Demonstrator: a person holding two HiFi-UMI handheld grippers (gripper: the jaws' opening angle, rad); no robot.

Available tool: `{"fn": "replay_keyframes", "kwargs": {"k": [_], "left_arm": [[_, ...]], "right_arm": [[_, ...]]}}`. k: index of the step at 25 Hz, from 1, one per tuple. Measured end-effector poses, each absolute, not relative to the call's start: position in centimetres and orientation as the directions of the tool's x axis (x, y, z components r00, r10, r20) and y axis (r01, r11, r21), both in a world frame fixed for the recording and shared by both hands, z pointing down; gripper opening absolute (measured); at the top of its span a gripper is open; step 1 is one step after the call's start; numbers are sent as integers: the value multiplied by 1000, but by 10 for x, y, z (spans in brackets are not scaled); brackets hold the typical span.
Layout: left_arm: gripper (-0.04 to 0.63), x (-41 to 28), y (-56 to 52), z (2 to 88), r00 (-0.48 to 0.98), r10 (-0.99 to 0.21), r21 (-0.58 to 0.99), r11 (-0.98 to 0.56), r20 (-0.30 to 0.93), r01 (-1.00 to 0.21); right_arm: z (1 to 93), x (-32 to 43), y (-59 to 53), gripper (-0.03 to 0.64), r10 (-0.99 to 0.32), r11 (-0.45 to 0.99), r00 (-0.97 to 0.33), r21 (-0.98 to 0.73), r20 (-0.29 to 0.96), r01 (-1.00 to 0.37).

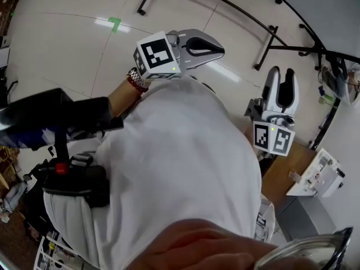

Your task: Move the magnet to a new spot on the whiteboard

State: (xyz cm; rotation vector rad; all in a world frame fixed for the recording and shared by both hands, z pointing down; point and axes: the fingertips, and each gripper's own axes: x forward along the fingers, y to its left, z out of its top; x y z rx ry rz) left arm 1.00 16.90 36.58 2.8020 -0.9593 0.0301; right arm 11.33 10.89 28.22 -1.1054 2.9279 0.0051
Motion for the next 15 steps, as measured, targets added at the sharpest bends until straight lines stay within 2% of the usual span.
{"fn": "replay_keyframes", "kwargs": {"k": [9, 15], "left_arm": [[6, 31, 167, 362, 826, -558, 116, -818, 79, -563], [6, 22, 167, 359, 808, -583, 124, -798, 86, -589]], "right_arm": [[282, 111, 114, 176, -636, 772, -772, 8, -4, -636], [286, 106, 112, 175, -619, 786, -786, -20, -1, -618]]}}
